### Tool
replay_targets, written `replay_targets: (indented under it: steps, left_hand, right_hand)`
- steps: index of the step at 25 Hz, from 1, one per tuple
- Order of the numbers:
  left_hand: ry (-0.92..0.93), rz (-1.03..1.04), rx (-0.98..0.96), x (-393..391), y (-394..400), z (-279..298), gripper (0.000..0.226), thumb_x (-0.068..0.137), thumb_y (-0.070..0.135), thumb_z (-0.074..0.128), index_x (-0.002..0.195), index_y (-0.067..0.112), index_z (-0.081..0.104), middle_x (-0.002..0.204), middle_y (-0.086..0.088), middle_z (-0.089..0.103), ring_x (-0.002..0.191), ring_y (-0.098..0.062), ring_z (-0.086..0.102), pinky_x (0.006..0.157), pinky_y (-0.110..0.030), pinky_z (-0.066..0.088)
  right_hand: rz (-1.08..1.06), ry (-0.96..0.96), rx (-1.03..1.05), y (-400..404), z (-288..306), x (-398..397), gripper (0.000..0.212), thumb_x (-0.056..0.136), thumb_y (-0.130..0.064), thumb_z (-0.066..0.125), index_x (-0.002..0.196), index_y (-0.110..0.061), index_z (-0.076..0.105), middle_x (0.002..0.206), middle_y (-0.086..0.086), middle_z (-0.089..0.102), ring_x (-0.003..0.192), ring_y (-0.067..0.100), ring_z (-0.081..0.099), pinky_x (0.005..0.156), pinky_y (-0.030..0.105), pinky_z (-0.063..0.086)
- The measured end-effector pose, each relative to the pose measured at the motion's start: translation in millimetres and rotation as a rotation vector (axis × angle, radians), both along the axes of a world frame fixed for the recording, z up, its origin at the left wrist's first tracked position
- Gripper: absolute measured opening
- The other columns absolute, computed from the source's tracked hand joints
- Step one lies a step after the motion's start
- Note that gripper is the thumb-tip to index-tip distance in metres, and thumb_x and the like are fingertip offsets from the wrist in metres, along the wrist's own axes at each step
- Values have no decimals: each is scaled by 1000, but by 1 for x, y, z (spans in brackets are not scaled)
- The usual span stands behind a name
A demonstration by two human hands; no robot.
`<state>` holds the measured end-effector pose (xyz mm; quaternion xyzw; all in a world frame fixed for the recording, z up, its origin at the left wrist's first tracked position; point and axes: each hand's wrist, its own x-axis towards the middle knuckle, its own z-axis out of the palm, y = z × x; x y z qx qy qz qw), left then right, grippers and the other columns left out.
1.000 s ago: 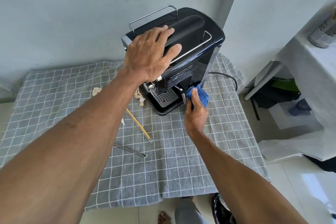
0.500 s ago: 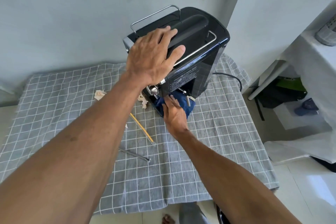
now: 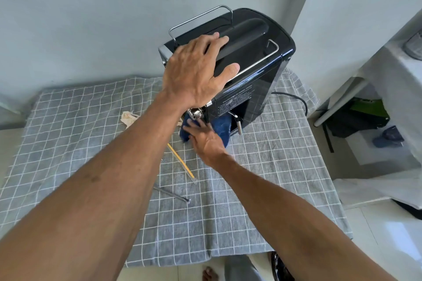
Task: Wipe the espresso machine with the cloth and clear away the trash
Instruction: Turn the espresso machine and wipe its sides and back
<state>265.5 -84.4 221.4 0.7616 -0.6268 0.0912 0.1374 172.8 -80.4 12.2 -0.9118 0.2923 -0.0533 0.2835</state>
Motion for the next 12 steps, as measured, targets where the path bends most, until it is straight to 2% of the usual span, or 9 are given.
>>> replay_targets:
  steps: [1,3,5,8,12]
  left_hand:
    - [-5,1,5,0,0,0,76,97,70,25,155,24,42,158,-1,45,142,-22,46,112,-45,35]
    - [-13,1,13,1,0,0,75,98,69,26,155,24,41,159,-1,44,142,-22,46,113,-46,35]
    - [-14,3,19,1,0,0,75,98,69,25,156,24,41,159,-1,43,143,-22,46,114,-47,35]
    - [-9,4,26,1,0,0,76,97,70,24,156,25,40,159,-1,43,143,-22,46,114,-47,34]
    - [-11,4,21,1,-1,0,76,97,70,23,156,24,41,159,-1,44,142,-23,47,114,-47,35]
  right_hand:
    - [111,22,-70,5,-6,-7,43,108,-14,45,151,-19,51,162,1,45,156,25,25,128,36,3]
    - [195,79,-145,9,-14,-25,47,110,-14,42,156,-21,42,167,-5,34,161,19,4,125,32,-14]
    - [179,71,-117,8,-12,-33,47,110,-16,41,156,-22,40,167,-7,34,161,15,2,123,29,-17]
    - [161,44,-39,6,-2,-36,42,111,-19,40,152,-21,47,164,-6,41,160,14,8,124,26,-12]
    - [183,44,-23,7,3,-55,41,112,-22,37,151,-20,48,164,-6,41,160,16,11,128,31,-7]
